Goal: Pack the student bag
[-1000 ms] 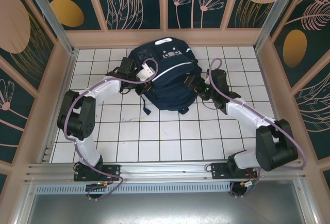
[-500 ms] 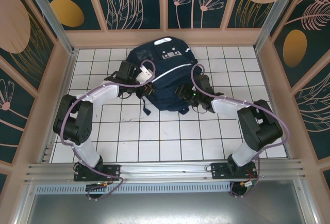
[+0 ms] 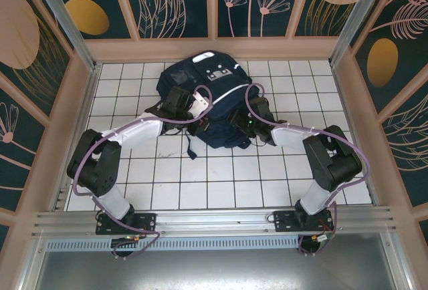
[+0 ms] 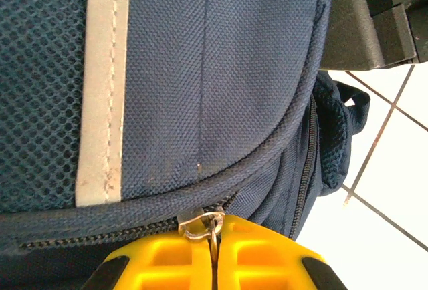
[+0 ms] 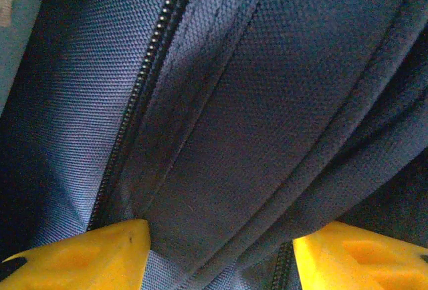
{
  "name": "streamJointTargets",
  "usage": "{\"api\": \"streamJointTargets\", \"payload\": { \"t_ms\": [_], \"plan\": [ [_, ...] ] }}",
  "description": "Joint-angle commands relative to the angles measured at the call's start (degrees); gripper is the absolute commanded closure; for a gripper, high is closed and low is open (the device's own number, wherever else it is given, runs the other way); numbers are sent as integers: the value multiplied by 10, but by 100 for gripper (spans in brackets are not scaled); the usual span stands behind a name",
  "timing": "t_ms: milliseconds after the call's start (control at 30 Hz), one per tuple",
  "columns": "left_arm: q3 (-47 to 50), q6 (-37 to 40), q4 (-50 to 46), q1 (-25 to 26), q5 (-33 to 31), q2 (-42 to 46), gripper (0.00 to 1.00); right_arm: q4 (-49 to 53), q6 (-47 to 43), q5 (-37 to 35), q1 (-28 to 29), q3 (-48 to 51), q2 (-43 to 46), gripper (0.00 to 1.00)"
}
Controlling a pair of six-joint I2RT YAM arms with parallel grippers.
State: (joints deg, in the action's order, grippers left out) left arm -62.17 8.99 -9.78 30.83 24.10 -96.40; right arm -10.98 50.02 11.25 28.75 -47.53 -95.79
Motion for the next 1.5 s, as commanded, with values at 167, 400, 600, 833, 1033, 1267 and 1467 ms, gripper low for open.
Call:
{"api": "streamJointTargets", "payload": {
  "t_ms": [167,400,600,833,1033,1267,1467],
  "plan": [
    [30,-28,-15,30,83,73,53,28,-18,-39,2,21,69,39],
    [90,-161,69,-31,37,156,38,108,-65,-83,19,23,151,37],
    [100,-303,80,-88,-133,183,33,154,-115,-142,120,-33,149,38],
    [127,-396,80,-104,-287,210,20,204,-195,-193,205,-150,42,48],
    [146,-431,98,-116,-285,223,12,244,-194,-234,212,-221,-31,55],
    [145,-434,102,-117,-271,216,11,259,-197,-228,216,-248,-64,63],
    [150,-457,125,-117,-242,209,12,279,-188,-248,216,-278,-93,75]
  ]
}}
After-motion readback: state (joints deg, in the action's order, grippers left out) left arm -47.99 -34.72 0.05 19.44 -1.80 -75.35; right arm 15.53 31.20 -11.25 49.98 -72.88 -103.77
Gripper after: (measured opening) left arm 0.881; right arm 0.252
